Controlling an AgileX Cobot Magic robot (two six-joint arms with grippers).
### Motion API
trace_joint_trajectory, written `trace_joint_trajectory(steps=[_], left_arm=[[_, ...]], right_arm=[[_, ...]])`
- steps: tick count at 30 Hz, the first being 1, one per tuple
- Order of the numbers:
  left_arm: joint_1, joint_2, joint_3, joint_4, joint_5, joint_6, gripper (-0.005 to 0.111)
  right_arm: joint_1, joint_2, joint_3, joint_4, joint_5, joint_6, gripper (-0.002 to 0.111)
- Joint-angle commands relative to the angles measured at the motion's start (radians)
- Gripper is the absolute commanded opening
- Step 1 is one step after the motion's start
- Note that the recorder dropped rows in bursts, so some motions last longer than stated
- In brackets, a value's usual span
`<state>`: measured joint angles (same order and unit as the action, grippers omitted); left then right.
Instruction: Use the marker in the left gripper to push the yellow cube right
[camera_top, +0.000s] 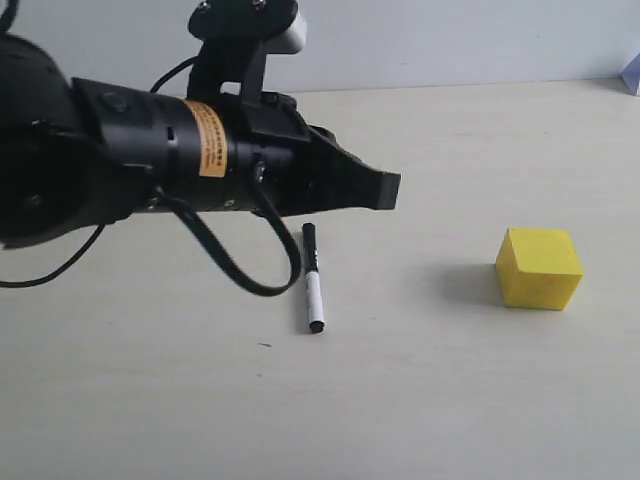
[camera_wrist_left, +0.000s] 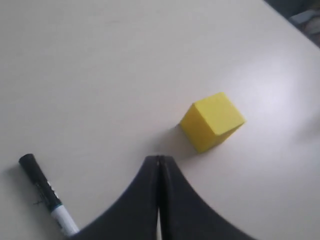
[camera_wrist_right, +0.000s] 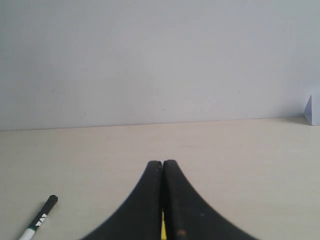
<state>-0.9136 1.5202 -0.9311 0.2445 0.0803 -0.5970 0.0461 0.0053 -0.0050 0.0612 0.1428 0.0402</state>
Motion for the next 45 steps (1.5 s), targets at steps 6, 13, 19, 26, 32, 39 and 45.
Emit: trace_joint_trajectory(steps=[6,13,19,26,32,39,45], left_arm=[[-0.033,-0.116,0.074,0.011,0.031,-0.002,0.0],[-0.033,-0.114,0.074,0.013,0.031,-0.002,0.0],[-0.033,-0.114,0.072,0.09,0.039,0.043,0.0],[-0.021,-0.115,0.072,0.085,0.446,-0.026,0.0],[0.089,-0.297,0.211,0.085,0.463,-0.095,0.0],[0.349,-0.569,0.419,0.085,0.123,-0.325,0.0],[0.564,-0.874,0.667,0.086,-0.039,-0.398,0.0]], right_arm=[[0.001,-0.005,0.005,0.0,-0.008,-0.002,0.0],[0.001,-0.005,0.005,0.0,-0.008,-0.002,0.0],[0.001,-0.005,0.005,0.0,-0.008,-0.002,0.0],[0.001,-0.005,0.005,0.0,-0.008,-0.002,0.0],[0.001,-0.005,0.005,0.0,-0.008,-0.002,0.0],[0.001,-0.005,0.005,0.0,-0.008,-0.002,0.0],[0.001,-0.005,0.005,0.0,-0.008,-0.002,0.0]])
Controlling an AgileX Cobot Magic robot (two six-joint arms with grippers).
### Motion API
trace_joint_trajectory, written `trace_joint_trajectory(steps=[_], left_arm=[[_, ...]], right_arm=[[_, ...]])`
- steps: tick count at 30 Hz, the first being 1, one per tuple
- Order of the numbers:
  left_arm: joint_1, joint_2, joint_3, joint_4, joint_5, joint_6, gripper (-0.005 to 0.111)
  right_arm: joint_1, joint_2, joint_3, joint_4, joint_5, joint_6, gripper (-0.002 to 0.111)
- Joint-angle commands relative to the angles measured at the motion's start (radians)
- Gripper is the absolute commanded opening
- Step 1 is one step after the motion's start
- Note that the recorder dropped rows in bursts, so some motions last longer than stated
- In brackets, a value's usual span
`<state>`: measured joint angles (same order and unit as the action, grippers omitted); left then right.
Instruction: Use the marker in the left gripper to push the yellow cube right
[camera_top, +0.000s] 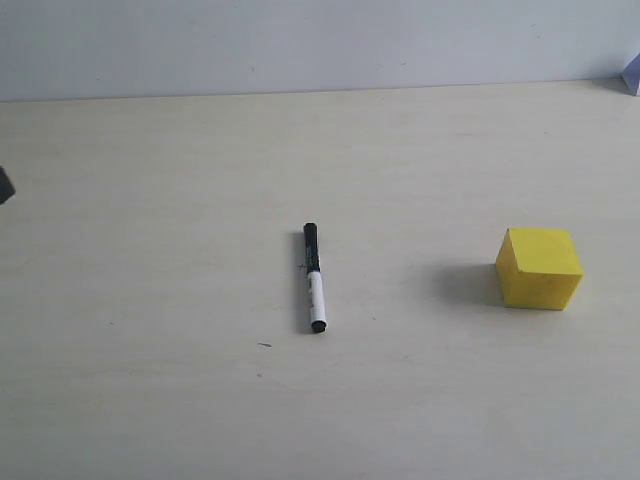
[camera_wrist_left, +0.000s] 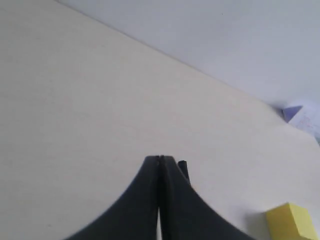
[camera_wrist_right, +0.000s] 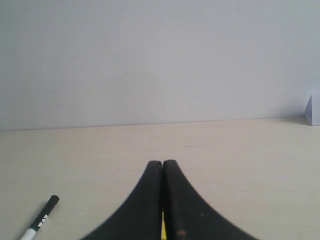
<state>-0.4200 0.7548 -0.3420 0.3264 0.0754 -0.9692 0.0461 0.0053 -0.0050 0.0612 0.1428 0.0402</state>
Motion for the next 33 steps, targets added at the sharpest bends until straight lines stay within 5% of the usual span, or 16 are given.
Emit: trace_joint_trajectory(steps=[1,4,11,19,33], left_arm=[[0.122,-0.181,0.123,0.014,-0.066,-0.022,0.0],[0.207,-0.316,0.219,0.055,-0.2,0.056,0.0],[0.265,-0.536,0.342,0.177,-0.325,0.091,0.0],[0.28,-0.708,0.342,0.111,-0.012,0.026,0.0],[0.28,-0.718,0.342,0.128,0.021,-0.067,0.0]], right_arm=[[0.001,-0.005,0.005,0.0,-0.008,-0.002,0.0],[0.001,-0.005,0.005,0.0,-0.008,-0.002,0.0],[0.001,-0.005,0.005,0.0,-0.008,-0.002,0.0],[0.001,-0.005,0.005,0.0,-0.008,-0.002,0.0],[0.001,-0.005,0.005,0.0,-0.008,-0.002,0.0]])
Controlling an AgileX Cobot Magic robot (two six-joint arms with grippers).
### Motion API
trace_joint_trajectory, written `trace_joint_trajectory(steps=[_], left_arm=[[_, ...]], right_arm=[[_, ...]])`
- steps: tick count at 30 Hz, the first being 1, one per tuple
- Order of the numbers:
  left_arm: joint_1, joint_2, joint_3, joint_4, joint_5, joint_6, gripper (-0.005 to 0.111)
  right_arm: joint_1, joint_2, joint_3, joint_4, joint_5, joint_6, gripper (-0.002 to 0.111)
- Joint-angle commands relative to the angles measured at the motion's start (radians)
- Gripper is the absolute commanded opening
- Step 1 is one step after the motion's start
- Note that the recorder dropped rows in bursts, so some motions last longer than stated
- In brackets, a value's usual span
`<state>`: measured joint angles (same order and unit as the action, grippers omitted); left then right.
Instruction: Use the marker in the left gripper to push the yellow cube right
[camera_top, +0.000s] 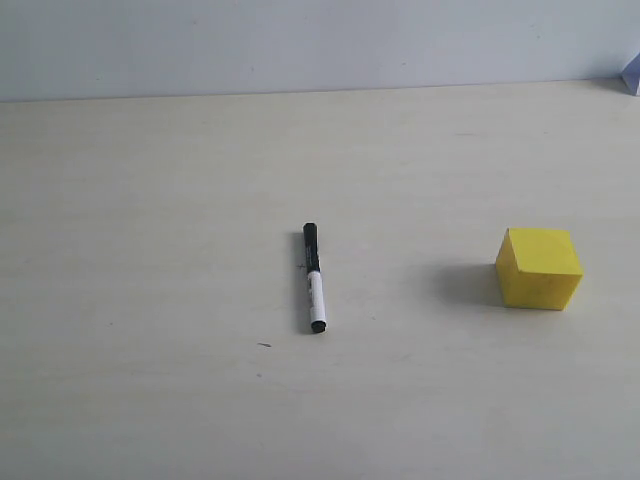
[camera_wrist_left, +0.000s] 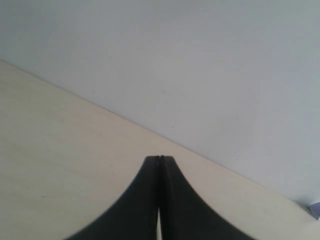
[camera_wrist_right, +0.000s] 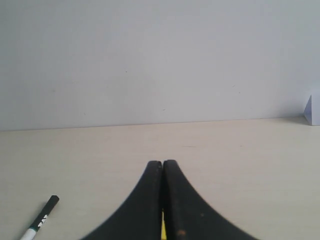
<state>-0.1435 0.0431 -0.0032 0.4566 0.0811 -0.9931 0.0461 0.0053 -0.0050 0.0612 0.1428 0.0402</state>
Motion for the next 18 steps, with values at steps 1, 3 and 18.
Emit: trace_joint_trajectory(steps=[1,3,18], left_arm=[[0.004,-0.006,0.003,-0.002,0.015,-0.043,0.0],[0.004,-0.006,0.003,-0.002,0.015,-0.032,0.0],[0.004,-0.043,0.003,-0.412,0.022,0.649,0.0]], right_arm=[[0.001,-0.005,0.005,0.0,-0.008,-0.002,0.0],[0.001,-0.005,0.005,0.0,-0.008,-0.002,0.0],[0.001,-0.005,0.005,0.0,-0.008,-0.002,0.0]])
